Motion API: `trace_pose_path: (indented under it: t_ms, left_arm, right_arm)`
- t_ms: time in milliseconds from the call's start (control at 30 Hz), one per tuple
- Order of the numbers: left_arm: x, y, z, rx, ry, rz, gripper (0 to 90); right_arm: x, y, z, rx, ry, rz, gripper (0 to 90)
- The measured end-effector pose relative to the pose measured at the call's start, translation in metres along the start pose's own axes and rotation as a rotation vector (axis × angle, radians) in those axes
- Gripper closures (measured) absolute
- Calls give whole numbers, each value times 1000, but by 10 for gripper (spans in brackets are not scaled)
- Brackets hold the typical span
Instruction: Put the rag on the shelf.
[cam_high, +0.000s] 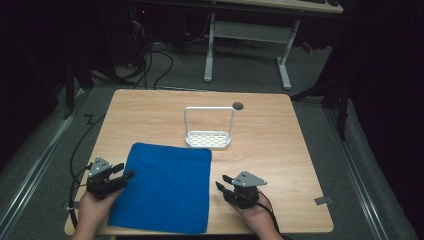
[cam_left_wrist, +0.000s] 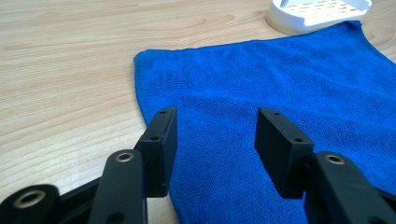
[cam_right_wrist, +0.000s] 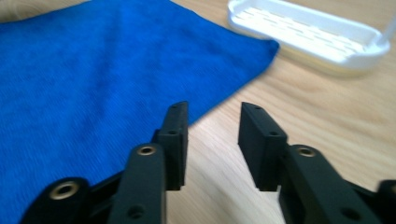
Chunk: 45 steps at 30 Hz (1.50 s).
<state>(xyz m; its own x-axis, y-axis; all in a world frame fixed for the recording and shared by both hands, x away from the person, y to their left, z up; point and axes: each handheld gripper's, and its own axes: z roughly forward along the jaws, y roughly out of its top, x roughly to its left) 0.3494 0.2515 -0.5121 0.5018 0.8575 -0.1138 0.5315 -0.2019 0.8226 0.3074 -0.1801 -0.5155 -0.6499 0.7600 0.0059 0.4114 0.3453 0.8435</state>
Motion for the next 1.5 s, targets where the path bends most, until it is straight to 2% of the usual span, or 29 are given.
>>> trace_pose_path:
  t_ms: [67, 100, 133, 200, 233, 267, 300, 333, 400, 500, 533, 600, 667, 767, 933, 1000, 1133, 1167, 1200, 1367, 1500]
  left_arm:
    - [-1, 2, -3, 26, 15, -11, 547]
    - [-1, 2, -3, 26, 15, -11, 561]
    - [-2, 2, -5, 31, 13, -10, 601]
    - [-3, -1, -6, 47, 5, -13, 678]
    - [-4, -5, -6, 102, -25, -2, 745]
    - [-6, -8, -4, 144, -20, 26, 794]
    - [-8, -11, -3, 174, -10, 56, 825]
    - [-8, -11, -3, 174, -10, 56, 853]
    - [-11, -15, 0, 229, -13, 84, 881]
    - [-10, -16, 1, 226, -25, 83, 882]
    - [-8, -17, 1, 217, -37, 62, 882]
    - [-7, -18, 0, 214, -43, 53, 881]
    - [-7, -19, -1, 212, -51, 52, 878]
    - [-9, -20, -2, 214, -53, 61, 871]
    - [-15, -19, -1, 225, -84, 83, 865]
    - [-21, -19, 1, 228, -119, 106, 839]
    - [-27, -18, 3, 230, -151, 109, 834]
    - [-33, -18, 5, 234, -188, 118, 835]
    - [-33, -18, 5, 234, -188, 118, 835]
    - [-54, -17, 9, 251, -239, 194, 843]
    - [-61, -16, 13, 247, -273, 208, 846]
  right_arm:
    - [5, 6, 4, -7, 10, -14, 722]
    - [5, 6, 4, -7, 10, -14, 722]
    - [10, 13, 11, 9, 41, -38, 805]
    - [14, 20, 17, 27, 55, -81, 867]
    - [16, 23, 21, 39, 65, -94, 896]
    - [16, 25, 24, 43, 75, -103, 900]
    - [18, 27, 29, 53, 81, -112, 900]
    - [18, 27, 29, 53, 81, -112, 900]
    - [19, 23, 39, 85, 91, -105, 900]
    - [20, 21, 43, 99, 93, -118, 900]
    - [20, 19, 49, 119, 81, -124, 900]
    - [20, 18, 53, 145, 67, -138, 900]
    - [19, 16, 56, 168, 70, -139, 900]
    - [18, 16, 56, 172, 68, -136, 900]
    - [15, 14, 49, 189, 53, -145, 900]
    - [10, 10, 42, 197, 54, -127, 900]
    - [3, 4, 31, 204, 53, -104, 900]
    - [0, 0, 24, 209, 47, -90, 900]
    - [0, 0, 24, 209, 47, -90, 900]
    - [-11, -8, 7, 220, 29, -61, 900]
    - [-20, -15, -4, 221, 1, -37, 900]
